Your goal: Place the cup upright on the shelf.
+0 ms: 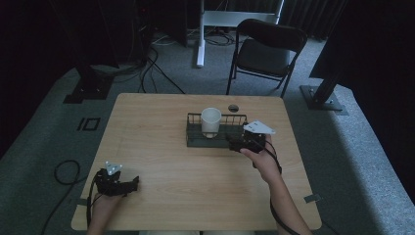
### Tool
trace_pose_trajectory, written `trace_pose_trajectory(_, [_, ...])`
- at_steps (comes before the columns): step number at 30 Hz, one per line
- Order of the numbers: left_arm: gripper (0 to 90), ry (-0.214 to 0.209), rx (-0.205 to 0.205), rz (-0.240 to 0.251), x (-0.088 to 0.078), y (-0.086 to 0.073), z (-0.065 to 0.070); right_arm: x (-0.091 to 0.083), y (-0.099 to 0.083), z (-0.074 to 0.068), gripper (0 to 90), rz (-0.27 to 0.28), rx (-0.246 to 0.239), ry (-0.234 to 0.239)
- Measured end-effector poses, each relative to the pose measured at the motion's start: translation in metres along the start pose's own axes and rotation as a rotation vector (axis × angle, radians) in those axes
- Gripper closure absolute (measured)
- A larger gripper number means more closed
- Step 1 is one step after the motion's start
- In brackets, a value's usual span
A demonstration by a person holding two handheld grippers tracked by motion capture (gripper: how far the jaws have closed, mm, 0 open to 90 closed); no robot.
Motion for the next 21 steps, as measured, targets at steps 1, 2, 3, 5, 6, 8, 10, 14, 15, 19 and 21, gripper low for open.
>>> trace_pose_trajectory(1, [0.9,0.0,0.0,0.0,0.0,0.0,0.0,0.0,0.0,0.0,12.1,0.0,0.0,0.0])
trace_pose_trajectory(2, [0.9,0.0,0.0,0.0,0.0,0.0,0.0,-0.002,0.0,0.001,12.1,0.003,0.003,-0.003])
trace_pose_trajectory(3, [0.9,0.0,0.0,0.0,0.0,0.0,0.0,-0.004,-0.002,0.003,12.0,0.001,0.001,-0.006])
trace_pose_trajectory(5, [0.9,0.0,0.0,0.0,0.0,0.0,0.0,-0.007,-0.005,0.007,12.0,0.002,0.008,-0.009])
trace_pose_trajectory(6, [0.9,0.0,0.0,0.0,0.0,0.0,0.0,-0.007,-0.005,0.007,12.0,0.002,0.008,-0.009])
trace_pose_trajectory(8, [0.9,0.0,0.0,0.0,0.0,0.0,0.0,-0.01,-0.011,0.011,12.0,-0.004,0.011,-0.013])
trace_pose_trajectory(10, [0.9,0.0,0.0,0.0,0.0,0.0,0.0,-0.012,-0.015,0.015,12.0,-0.009,0.015,-0.019])
trace_pose_trajectory(14, [0.9,0.0,0.0,0.0,0.0,0.0,0.0,-0.015,-0.024,0.023,12.0,-0.016,0.024,-0.03])
trace_pose_trajectory(15, [0.9,0.0,0.0,0.0,0.0,0.0,0.0,-0.016,-0.026,0.025,12.0,-0.016,0.033,-0.031])
trace_pose_trajectory(19, [0.9,0.0,0.0,0.0,0.0,0.0,0.0,-0.019,-0.032,0.032,12.1,-0.022,0.031,-0.048])
trace_pose_trajectory(21, [0.9,0.0,-0.001,0.0,0.0,0.0,0.0,-0.022,-0.04,0.038,12.1,-0.029,0.042,-0.059])
Point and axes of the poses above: each handheld gripper's, and its own axes: x roughly forward along the jaws, y roughly out of its top, z roughly to its right, the point moved 9 cm from there along x, roughly forward along the jaws, and after that the axes turned 13 degrees about x, right-handed, at the moved point
